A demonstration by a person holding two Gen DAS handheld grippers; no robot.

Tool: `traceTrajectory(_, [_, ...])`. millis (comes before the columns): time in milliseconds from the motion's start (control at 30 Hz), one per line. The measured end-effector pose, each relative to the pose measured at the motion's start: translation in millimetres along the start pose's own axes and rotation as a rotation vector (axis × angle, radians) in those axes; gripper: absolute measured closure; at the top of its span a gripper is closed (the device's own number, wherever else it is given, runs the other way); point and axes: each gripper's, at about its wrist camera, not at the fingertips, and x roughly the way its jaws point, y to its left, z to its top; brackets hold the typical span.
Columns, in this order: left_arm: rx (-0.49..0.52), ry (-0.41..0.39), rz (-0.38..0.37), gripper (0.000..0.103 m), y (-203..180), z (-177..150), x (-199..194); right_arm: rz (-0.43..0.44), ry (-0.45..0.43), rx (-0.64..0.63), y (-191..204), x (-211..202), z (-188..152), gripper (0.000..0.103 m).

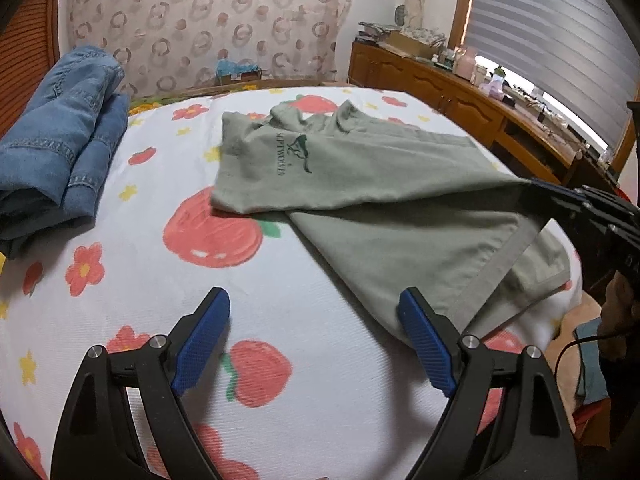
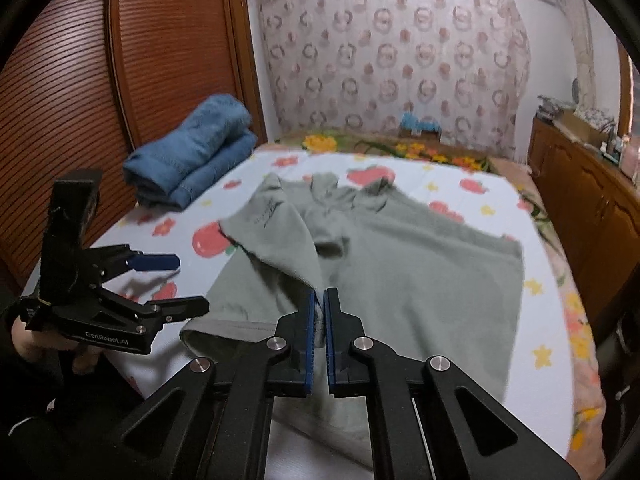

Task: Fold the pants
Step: 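Lift that side with the right gripper, fold it over the first fold, release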

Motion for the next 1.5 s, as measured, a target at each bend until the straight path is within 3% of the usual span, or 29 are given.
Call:
traceTrajectory(600, [0.077,-0.031,-0.090,0.016,-50,23,1,-0.078,-0.018,0.072,-26,-58,-35,0.099])
traceTrajectory(1000, [0.101,-0.019,-0.090,0.016,-59,20,3,-0.094,-0.010,0.106,-18,-79,-43,0.099])
traceTrajectory(1500, [0.108,0.000,-0.100,0.016,-64,15,10,-0.101,0.061,0.170,-32,-71,-47,0.099])
